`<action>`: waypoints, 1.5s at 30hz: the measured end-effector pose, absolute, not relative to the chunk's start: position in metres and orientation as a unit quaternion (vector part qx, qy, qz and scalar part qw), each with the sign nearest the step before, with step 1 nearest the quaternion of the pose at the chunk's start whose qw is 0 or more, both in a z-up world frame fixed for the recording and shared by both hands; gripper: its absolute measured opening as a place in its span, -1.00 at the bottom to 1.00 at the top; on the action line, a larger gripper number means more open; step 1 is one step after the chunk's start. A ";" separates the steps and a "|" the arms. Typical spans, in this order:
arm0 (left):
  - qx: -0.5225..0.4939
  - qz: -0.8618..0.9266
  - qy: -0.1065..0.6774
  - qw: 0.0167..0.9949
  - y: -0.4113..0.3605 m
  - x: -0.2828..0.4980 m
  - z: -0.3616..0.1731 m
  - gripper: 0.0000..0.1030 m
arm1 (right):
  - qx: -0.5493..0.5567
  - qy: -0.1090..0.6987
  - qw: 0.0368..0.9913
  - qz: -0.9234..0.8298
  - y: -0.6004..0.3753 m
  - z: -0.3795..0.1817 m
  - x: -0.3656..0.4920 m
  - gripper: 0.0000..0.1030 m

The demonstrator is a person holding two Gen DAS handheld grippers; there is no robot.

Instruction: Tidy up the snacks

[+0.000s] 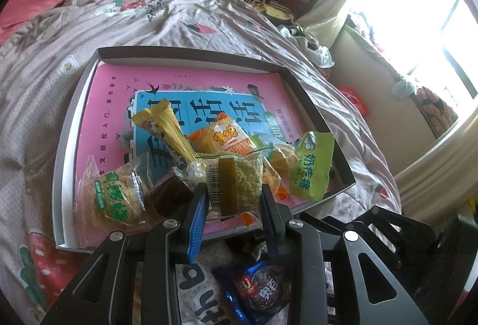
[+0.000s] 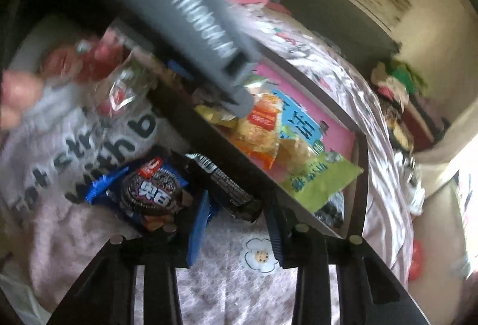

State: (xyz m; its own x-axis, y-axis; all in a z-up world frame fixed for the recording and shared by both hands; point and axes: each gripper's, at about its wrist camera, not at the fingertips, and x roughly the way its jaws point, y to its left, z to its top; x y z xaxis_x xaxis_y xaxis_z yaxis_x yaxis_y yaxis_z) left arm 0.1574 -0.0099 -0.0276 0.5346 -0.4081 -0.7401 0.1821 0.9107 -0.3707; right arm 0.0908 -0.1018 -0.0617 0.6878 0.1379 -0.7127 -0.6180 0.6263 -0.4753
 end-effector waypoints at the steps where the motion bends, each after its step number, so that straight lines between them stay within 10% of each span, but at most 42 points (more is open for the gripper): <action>1: -0.128 -0.171 0.452 0.866 -0.009 0.157 -0.029 -0.33 | -0.380 0.323 0.837 0.227 -0.100 -0.063 0.090 -0.34; 11: -0.135 -0.174 0.451 0.865 -0.004 0.158 -0.028 -0.33 | -0.364 0.330 0.834 0.251 -0.108 -0.059 0.081 -0.64; 45: -0.120 -0.164 0.447 0.871 -0.010 0.166 -0.033 -0.32 | -0.015 0.397 0.895 0.203 -0.169 -0.028 0.165 -0.64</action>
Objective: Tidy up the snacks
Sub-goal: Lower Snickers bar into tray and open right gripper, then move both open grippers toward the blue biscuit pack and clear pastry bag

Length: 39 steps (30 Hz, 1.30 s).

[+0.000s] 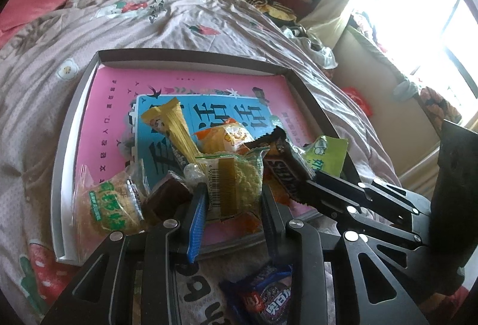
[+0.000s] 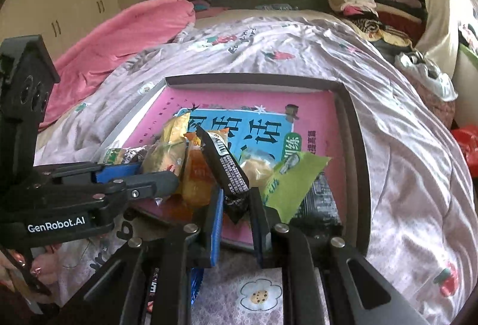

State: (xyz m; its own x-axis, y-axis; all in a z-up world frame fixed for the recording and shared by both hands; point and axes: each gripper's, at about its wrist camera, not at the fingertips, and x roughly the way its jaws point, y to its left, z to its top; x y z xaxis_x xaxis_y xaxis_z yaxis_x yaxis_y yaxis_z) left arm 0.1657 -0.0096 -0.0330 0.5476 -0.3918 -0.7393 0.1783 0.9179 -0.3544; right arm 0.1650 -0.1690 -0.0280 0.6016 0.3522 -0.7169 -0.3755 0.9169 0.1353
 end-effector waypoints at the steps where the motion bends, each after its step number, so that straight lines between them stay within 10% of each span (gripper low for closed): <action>1: -0.121 -0.163 0.446 0.872 -0.009 0.166 -0.033 -0.32 | -0.011 0.399 0.894 0.203 -0.170 -0.029 0.164 -0.64; 39: -0.122 -0.162 0.429 0.880 -0.007 0.147 -0.011 0.42 | 0.008 0.359 0.917 0.175 -0.183 0.007 0.131 -0.04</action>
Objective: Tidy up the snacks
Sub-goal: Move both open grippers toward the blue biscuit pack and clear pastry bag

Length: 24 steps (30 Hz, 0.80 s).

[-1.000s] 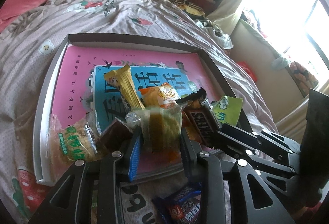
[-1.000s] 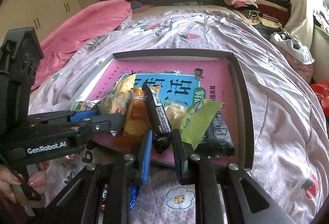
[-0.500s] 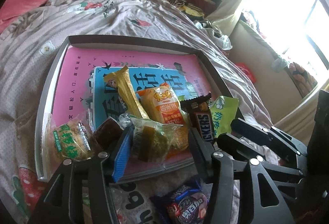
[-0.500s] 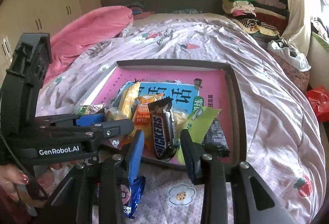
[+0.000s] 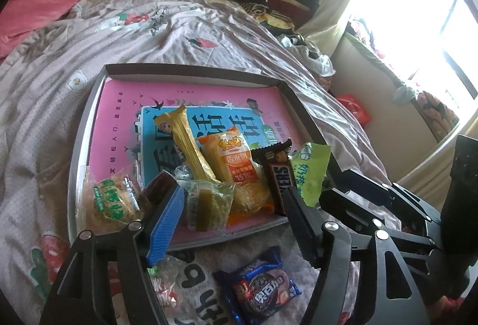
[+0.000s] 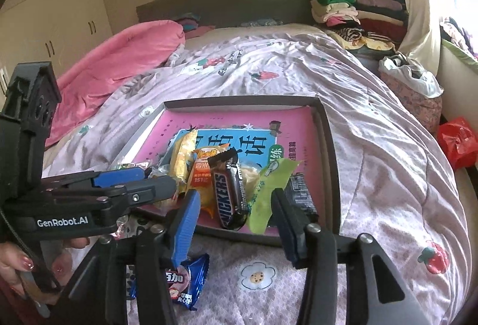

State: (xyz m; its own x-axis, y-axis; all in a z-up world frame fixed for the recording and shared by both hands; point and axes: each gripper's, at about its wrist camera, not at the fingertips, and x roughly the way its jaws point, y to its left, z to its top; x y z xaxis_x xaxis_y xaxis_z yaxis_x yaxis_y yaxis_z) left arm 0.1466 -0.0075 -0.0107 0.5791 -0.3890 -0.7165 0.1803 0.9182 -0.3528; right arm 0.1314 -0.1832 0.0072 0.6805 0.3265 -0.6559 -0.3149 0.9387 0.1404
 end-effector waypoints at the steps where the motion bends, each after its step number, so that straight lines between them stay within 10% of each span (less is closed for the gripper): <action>1: -0.122 -0.162 0.428 0.881 -0.007 0.145 -0.009 0.43 | 0.009 0.359 0.917 0.176 -0.184 0.008 0.131 0.00; 24: -0.133 -0.114 0.419 0.891 0.040 0.115 0.011 0.51 | 0.014 0.347 0.919 0.188 -0.179 0.022 0.105 0.33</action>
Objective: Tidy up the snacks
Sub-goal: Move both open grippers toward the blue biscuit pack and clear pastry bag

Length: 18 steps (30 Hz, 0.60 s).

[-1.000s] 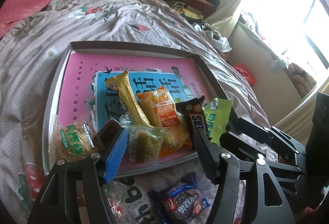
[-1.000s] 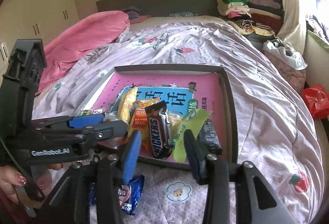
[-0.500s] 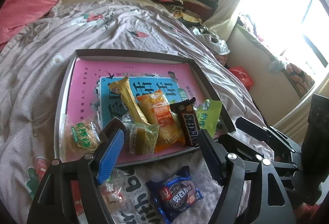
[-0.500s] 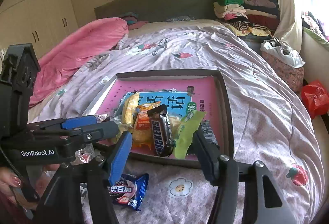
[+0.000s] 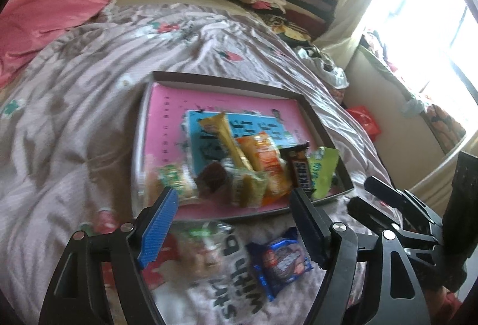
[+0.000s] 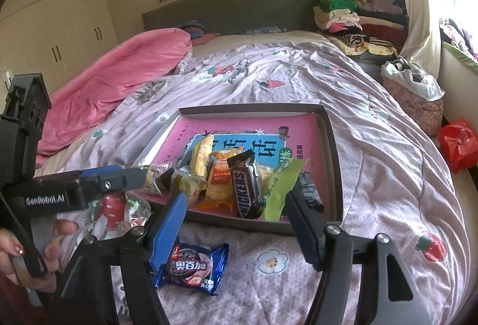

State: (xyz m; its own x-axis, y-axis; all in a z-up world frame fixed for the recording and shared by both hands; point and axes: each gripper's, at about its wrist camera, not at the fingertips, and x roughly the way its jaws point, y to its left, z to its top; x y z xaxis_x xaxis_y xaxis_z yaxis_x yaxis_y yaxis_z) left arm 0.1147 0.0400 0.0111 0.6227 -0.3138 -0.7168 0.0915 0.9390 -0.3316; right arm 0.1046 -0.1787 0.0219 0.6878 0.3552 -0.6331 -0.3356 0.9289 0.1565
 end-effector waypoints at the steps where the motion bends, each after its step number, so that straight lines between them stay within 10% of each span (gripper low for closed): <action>1: -0.133 -0.110 0.419 0.891 0.043 0.114 0.010 0.51 | 0.015 0.349 0.918 0.188 -0.178 0.021 0.104 0.33; 18: -0.149 -0.077 0.447 0.879 0.079 0.090 -0.009 0.51 | 0.016 0.387 0.897 0.213 -0.152 0.000 0.087 0.45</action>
State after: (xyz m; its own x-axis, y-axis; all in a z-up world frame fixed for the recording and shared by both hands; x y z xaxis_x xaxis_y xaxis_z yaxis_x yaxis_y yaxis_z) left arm 0.0896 0.0793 -0.0091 0.5885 -0.2691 -0.7624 0.0019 0.9434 -0.3315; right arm 0.0867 -0.1521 -0.0003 0.6093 0.3938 -0.6882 -0.3692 0.9090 0.1933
